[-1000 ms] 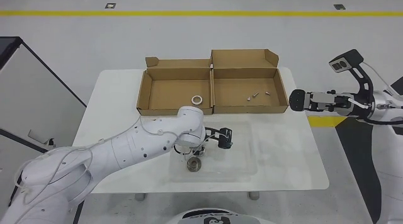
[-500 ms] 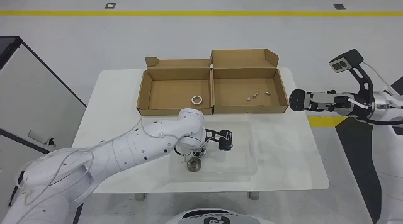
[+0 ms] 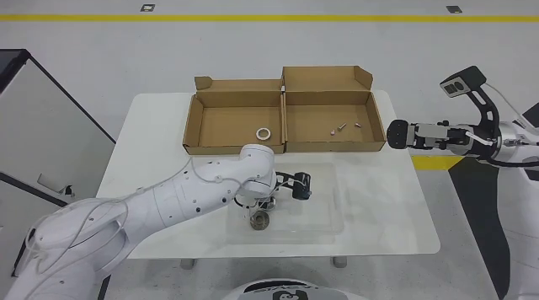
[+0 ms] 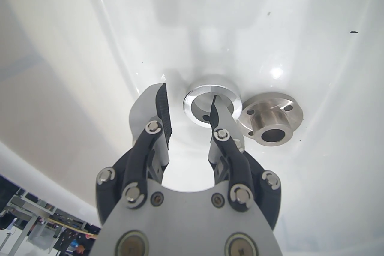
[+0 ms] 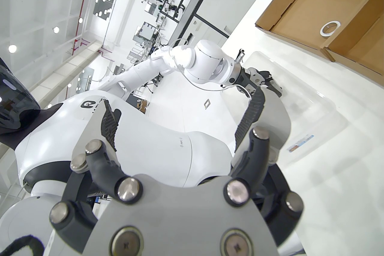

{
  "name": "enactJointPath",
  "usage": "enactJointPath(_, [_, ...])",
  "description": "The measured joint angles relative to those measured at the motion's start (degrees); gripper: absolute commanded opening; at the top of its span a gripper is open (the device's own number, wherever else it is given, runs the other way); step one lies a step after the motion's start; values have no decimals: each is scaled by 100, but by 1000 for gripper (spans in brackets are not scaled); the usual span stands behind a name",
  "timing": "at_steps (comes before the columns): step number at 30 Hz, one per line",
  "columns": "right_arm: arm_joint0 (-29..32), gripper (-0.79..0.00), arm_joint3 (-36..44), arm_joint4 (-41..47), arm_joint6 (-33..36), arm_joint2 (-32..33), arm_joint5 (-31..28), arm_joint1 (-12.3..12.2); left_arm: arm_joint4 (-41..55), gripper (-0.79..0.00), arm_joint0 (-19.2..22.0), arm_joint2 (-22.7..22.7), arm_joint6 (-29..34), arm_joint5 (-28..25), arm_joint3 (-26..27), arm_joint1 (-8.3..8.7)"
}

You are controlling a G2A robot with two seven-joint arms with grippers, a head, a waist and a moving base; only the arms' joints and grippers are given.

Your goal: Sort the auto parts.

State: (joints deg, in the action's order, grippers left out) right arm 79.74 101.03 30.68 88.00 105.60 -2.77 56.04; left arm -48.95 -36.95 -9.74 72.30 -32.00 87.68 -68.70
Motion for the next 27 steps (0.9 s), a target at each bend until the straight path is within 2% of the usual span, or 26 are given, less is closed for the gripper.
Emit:
enactJointPath(1, [0, 0, 0, 0, 0, 0, 0, 0, -7, -520, -11, 0, -2, -3, -8, -6])
enactJointPath(4, [0, 0, 0, 0, 0, 0, 0, 0, -27, -591, -37, 0, -15, -15, -38, -30])
enactJointPath(6, [0, 0, 0, 0, 0, 0, 0, 0, -40, -742, -51, 0, -9, -9, -68, -52])
enactJointPath(7, [0, 0, 0, 0, 0, 0, 0, 0, -42, -785, -55, 0, -8, -8, -79, -61])
enactJointPath(14, [0, 0, 0, 0, 0, 0, 0, 0, 65, -785, 21, 0, 107, 106, -111, -109])
enactJointPath(18, [0, 0, 0, 0, 0, 0, 0, 0, 586, -785, 286, -41, 327, 326, 13, -68])
enactJointPath(22, [0, 0, 0, 0, 0, 0, 0, 0, 1129, -785, 509, -326, 537, 536, 377, 74])
enactJointPath(27, [0, 0, 0, 0, 0, 0, 0, 0, 1560, -785, 598, -904, 825, 825, 1067, 376])
